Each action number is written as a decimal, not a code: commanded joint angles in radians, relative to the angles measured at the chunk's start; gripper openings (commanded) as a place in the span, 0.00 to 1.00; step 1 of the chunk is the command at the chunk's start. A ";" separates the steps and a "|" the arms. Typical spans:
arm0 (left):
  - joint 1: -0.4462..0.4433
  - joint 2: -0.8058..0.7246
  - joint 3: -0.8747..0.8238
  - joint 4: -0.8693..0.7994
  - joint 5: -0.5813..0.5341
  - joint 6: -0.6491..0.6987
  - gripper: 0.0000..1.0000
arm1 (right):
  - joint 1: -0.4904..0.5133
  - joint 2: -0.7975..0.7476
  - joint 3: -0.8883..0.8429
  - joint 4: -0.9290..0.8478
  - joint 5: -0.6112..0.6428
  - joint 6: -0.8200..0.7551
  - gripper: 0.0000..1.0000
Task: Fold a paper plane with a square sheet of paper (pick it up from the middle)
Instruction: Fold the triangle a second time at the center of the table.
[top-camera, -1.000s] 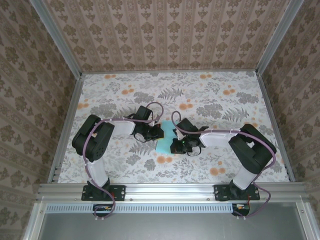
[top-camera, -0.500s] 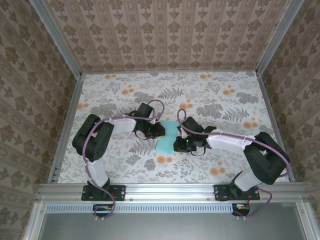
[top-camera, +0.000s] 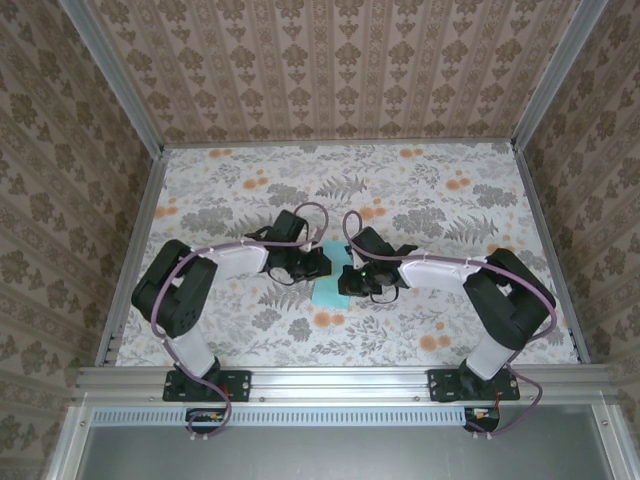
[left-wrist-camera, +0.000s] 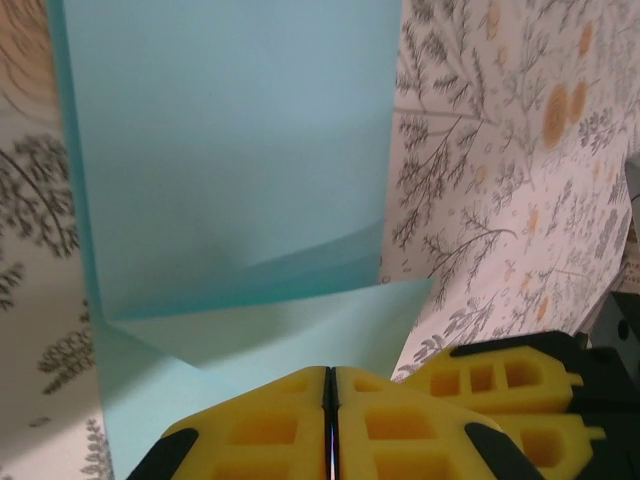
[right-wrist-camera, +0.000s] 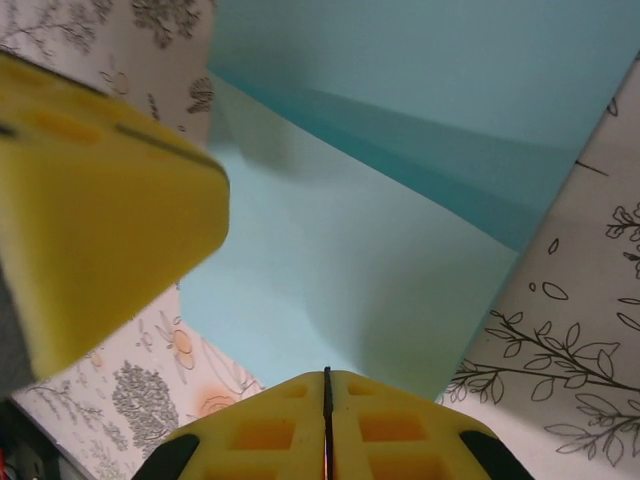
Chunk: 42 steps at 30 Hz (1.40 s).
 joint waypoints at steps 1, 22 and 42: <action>-0.019 0.029 -0.006 0.055 0.025 -0.034 0.09 | 0.005 0.019 0.006 -0.006 -0.019 0.017 0.08; -0.012 0.124 -0.056 0.073 -0.098 0.067 0.09 | 0.004 0.105 -0.029 -0.138 0.027 -0.026 0.07; 0.127 0.153 -0.009 0.017 -0.172 0.180 0.10 | -0.005 0.081 -0.063 -0.148 0.030 -0.030 0.07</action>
